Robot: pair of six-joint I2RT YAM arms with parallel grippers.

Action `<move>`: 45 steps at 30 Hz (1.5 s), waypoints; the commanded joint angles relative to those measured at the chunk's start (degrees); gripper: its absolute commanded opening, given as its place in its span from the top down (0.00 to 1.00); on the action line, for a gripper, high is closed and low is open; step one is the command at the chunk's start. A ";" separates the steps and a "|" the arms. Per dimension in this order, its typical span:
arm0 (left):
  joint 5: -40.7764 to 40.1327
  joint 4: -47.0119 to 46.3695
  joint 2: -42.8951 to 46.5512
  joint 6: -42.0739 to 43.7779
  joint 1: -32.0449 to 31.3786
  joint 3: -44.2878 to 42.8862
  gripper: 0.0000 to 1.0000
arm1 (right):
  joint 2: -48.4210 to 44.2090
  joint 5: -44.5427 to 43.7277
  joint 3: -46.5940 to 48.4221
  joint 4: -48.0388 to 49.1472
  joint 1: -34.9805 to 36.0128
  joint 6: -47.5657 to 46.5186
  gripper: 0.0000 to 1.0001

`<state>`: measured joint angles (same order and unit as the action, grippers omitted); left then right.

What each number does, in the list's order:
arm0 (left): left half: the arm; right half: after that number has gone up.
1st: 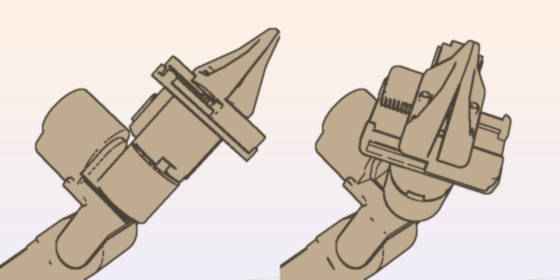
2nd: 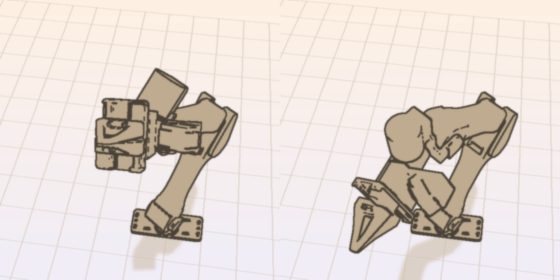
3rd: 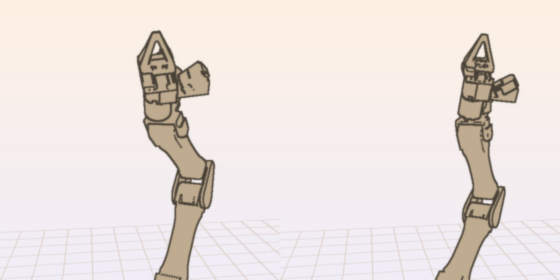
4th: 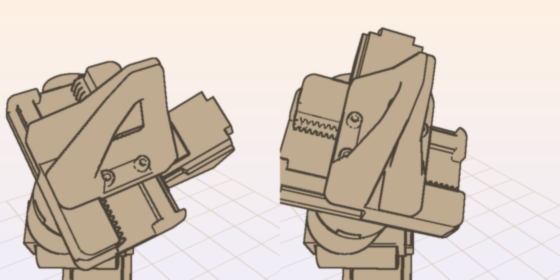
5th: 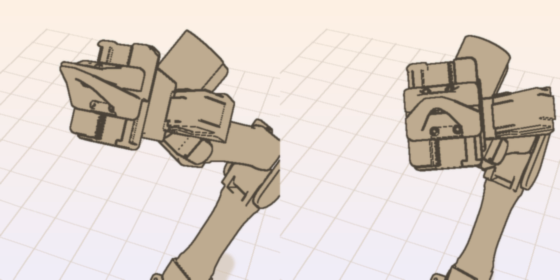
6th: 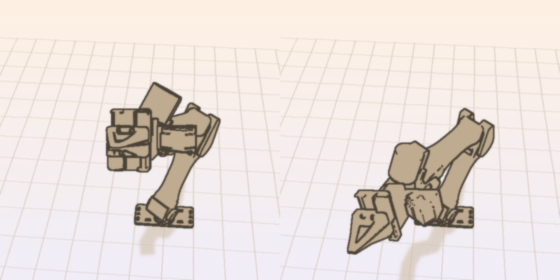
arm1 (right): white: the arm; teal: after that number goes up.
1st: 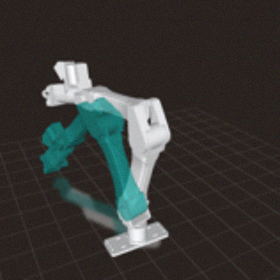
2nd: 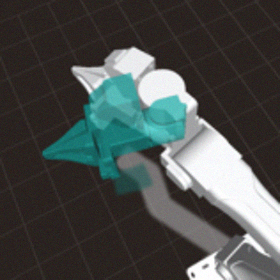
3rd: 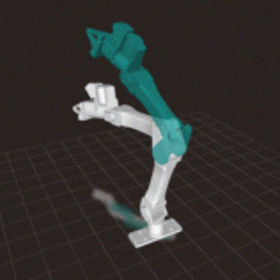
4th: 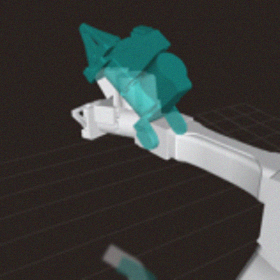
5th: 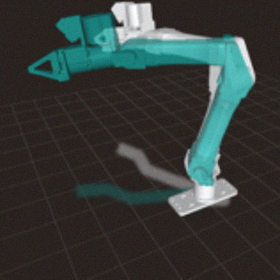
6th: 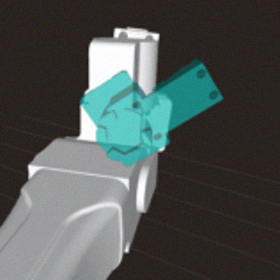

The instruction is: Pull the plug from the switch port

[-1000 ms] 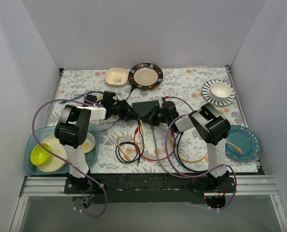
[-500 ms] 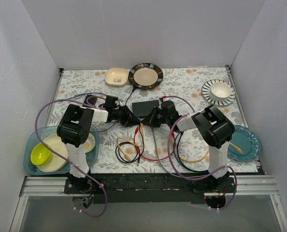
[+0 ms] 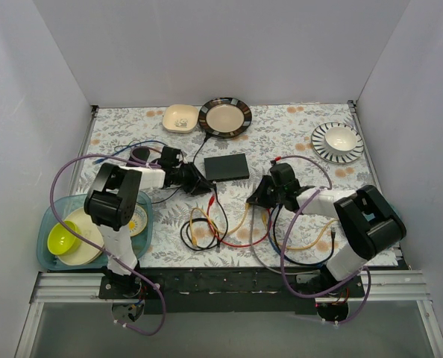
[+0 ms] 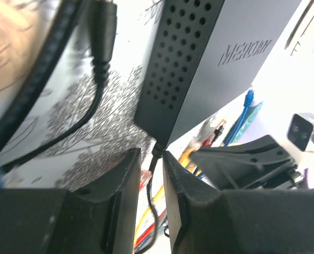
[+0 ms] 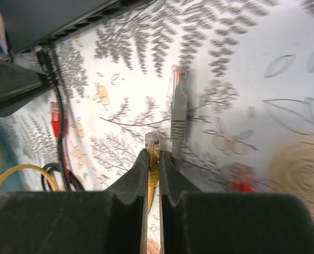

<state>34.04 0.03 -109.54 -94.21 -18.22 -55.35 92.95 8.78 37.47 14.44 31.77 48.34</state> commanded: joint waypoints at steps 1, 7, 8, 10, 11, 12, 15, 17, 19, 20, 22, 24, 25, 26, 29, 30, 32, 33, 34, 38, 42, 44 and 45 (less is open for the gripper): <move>-2.31 2.25 5.38 2.19 0.20 1.65 0.76 | -2.68 -7.98 -0.83 -16.09 -1.18 -8.42 0.93; -1.79 0.23 9.33 1.75 0.55 2.35 0.69 | -10.59 -13.08 9.24 -16.01 -0.66 -10.62 0.55; -1.87 0.32 10.04 1.49 0.64 2.35 0.68 | -10.07 -13.78 11.55 -16.71 -0.66 -11.33 0.52; -1.96 0.32 11.70 1.14 0.99 2.27 0.66 | -8.32 -15.54 17.08 -18.39 -0.66 -12.65 0.51; -2.14 -1.25 12.15 0.88 1.08 2.27 0.66 | -5.61 -15.72 22.67 -18.91 -0.66 -14.13 0.50; -2.31 -1.09 12.50 0.61 1.25 2.18 0.65 | -3.84 -16.07 25.17 -19.70 -0.66 -14.76 0.51; -3.54 -0.39 13.47 0.17 1.52 2.44 0.65 | 4.85 -15.46 35.63 -21.99 -0.83 -16.95 0.61; -3.89 1.90 13.56 0.08 1.43 2.79 0.65 | 12.15 -14.84 40.90 -23.13 -1.09 -17.92 0.89; -4.16 3.13 13.82 0.00 1.52 3.85 0.67 | 18.81 -14.49 48.46 -25.59 -1.27 -18.27 0.99; -4.25 3.65 14.35 0.00 1.52 4.37 0.67 | 20.76 -14.66 50.40 -26.21 -1.53 -18.45 0.99; -4.68 4.45 15.40 0.00 1.52 6.04 0.68 | 25.50 -14.31 55.76 -27.44 -1.97 -18.37 0.99; -4.95 5.06 18.03 0.00 1.52 8.41 0.68 | 28.25 -14.58 59.19 -26.92 -2.85 -17.76 0.99; -5.12 5.24 18.65 0.08 1.52 8.85 0.68 | 29.47 -14.66 59.55 -26.66 -3.46 -17.40 0.99; -5.13 5.50 19.88 0.17 1.52 9.55 0.68 | 29.92 -14.84 59.73 -26.22 -3.82 -16.96 0.99; -5.83 6.81 21.20 0.96 1.52 11.23 0.68 | 31.06 -14.58 59.56 -24.20 -5.31 -14.33 0.99; -5.92 7.00 21.90 1.22 1.52 11.49 0.68 | 31.42 -14.66 59.56 -23.50 -5.49 -13.89 0.99; -5.92 7.26 22.61 1.49 1.52 12.90 0.68 | 32.99 -14.32 60.61 -22.79 -6.02 -13.36 0.99; -5.74 7.26 23.22 1.58 1.52 13.42 0.68 | 33.96 -13.96 61.48 -23.31 -6.10 -13.44 0.99; -5.65 7.18 23.40 1.58 1.52 14.30 0.68 | 36.40 -13.61 64.88 -25.31 -6.10 -14.05 0.99; -4.69 7.00 23.75 1.93 1.52 15.45 0.68 | 41.78 -10.55 70.27 -29.99 -6.02 -15.02 0.99; -4.51 6.12 22.62 2.80 1.52 14.66 0.68 | 41.09 -7.21 65.63 -27.19 -5.49 -14.85 0.99; -4.25 4.90 21.22 3.25 1.52 13.52 0.67 | 39.69 -6.50 62.30 -26.83 -4.96 -14.76 0.99; -3.73 4.19 20.95 3.51 1.52 13.26 0.66 | 39.07 -6.32 60.54 -26.22 -4.79 -14.50 0.99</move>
<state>29.17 6.76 -87.99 -92.55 -16.88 -40.21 133.84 -0.78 103.09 -11.75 25.91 34.04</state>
